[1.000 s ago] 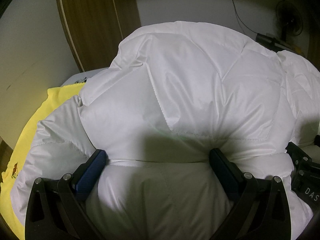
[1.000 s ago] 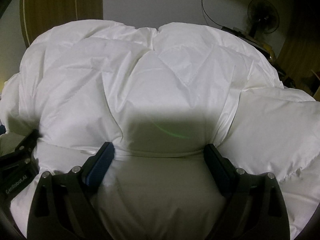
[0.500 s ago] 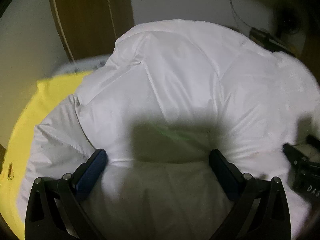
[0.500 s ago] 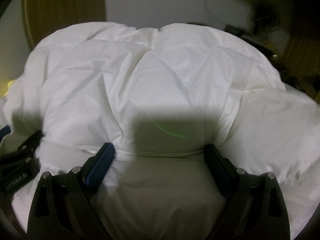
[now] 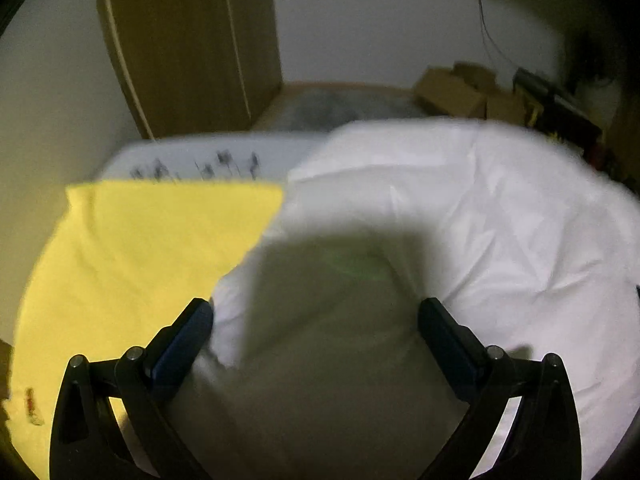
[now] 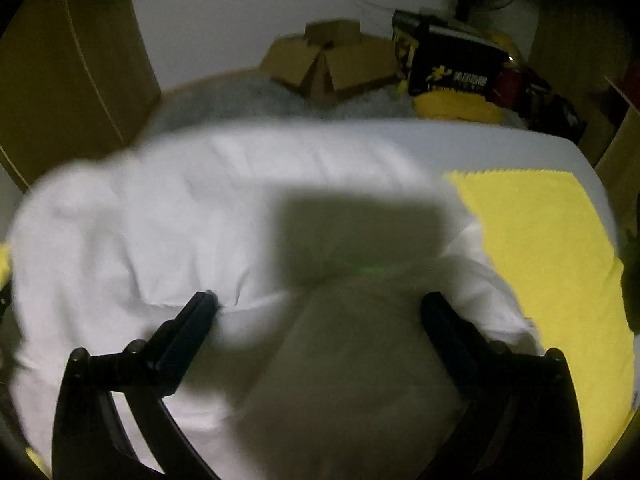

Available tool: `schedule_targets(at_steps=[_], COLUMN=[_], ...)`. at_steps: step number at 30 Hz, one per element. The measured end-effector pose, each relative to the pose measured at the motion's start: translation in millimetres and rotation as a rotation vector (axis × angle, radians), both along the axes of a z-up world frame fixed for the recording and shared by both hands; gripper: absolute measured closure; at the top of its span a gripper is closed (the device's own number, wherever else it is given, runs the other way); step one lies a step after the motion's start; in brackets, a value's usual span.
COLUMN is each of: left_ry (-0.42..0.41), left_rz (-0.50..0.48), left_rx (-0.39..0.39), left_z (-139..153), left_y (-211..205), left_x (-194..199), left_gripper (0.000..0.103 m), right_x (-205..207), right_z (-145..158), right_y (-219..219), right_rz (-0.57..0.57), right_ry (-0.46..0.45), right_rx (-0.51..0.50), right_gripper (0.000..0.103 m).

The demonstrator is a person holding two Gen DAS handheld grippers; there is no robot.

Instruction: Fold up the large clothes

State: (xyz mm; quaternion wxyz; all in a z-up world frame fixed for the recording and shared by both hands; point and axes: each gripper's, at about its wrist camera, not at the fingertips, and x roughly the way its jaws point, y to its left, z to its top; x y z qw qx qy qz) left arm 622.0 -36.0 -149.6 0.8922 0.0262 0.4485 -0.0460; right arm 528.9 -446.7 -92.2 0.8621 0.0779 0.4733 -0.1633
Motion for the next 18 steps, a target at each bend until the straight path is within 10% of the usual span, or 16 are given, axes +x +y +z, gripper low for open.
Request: schedule_targets(at_steps=[7, 18], left_ry=[-0.014, 0.031], left_rz=[0.037, 0.036], left_rx=[-0.118, -0.085], left_z=[-22, -30], left_y=[12, 6], left_x=[5, 16], left_gripper=[0.000, 0.000], right_x=[13, 15], right_z=[-25, -32], right_y=[-3, 10], right_rz=[0.029, 0.029], right_ry=[-0.020, -0.029], right_rx=[0.031, 0.010], right_gripper=[0.000, 0.000])
